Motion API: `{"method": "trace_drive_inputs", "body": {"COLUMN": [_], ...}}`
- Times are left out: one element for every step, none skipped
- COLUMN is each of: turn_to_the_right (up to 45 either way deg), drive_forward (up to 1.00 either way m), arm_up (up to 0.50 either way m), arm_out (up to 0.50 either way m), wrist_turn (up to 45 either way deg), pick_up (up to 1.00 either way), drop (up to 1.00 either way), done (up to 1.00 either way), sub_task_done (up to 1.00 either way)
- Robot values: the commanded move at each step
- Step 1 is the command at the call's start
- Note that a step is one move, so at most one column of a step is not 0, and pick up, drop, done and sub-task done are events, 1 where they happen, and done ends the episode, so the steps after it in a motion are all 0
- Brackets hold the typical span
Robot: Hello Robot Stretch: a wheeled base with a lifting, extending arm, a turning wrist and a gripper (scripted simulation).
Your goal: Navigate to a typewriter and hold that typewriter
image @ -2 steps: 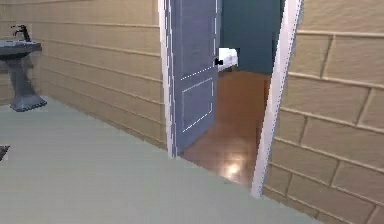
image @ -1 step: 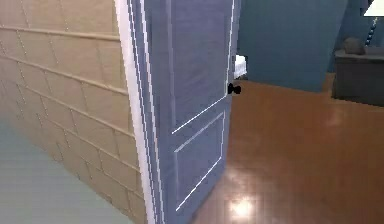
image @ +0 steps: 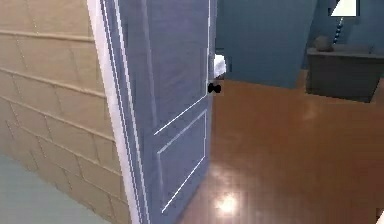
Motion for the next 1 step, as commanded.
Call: {"method": "trace_drive_inputs", "body": {"turn_to_the_right": [0.0], "drive_forward": [0.45], "arm_up": [0.0], "arm_out": [0.0], "wrist_turn": [0.0], "pick_up": [0.0], "drop": [0.0], "done": [0.0], "sub_task_done": [0.0]}}
